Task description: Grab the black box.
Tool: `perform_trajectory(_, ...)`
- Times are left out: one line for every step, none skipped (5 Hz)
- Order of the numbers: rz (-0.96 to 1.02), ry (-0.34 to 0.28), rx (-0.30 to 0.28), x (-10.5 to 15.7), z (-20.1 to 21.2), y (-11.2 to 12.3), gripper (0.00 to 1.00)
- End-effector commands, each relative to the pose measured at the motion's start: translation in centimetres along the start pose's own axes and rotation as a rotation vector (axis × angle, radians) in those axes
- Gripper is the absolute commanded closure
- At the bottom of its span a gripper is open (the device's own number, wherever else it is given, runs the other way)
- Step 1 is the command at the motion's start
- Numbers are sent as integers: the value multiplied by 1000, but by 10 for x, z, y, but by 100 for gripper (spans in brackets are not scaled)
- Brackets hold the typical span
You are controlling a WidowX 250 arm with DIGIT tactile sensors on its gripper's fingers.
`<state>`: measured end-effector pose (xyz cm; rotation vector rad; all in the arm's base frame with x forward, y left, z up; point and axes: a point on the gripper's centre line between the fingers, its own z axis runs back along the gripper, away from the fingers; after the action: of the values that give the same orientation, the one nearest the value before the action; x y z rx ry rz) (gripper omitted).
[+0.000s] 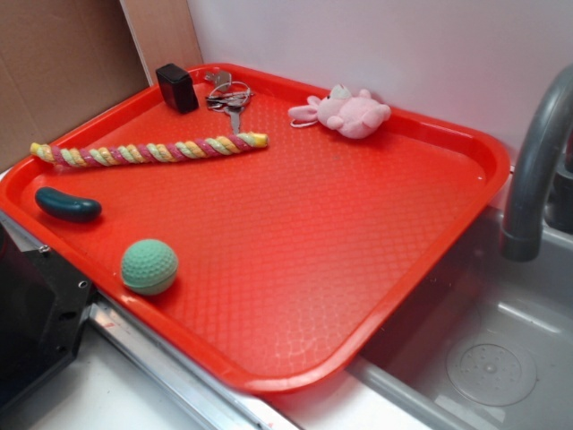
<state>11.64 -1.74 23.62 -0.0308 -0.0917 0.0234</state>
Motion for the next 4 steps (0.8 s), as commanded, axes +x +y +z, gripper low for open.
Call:
perform_trajectory(0,0,0,0,0,0,0)
perform_trajectory(249,-3,27,15,-28,48,0)
perform_trajectory(492,-16,104,51,-54,85,0)
perform_trajectory(662,-45,137,80,-80,113,0)
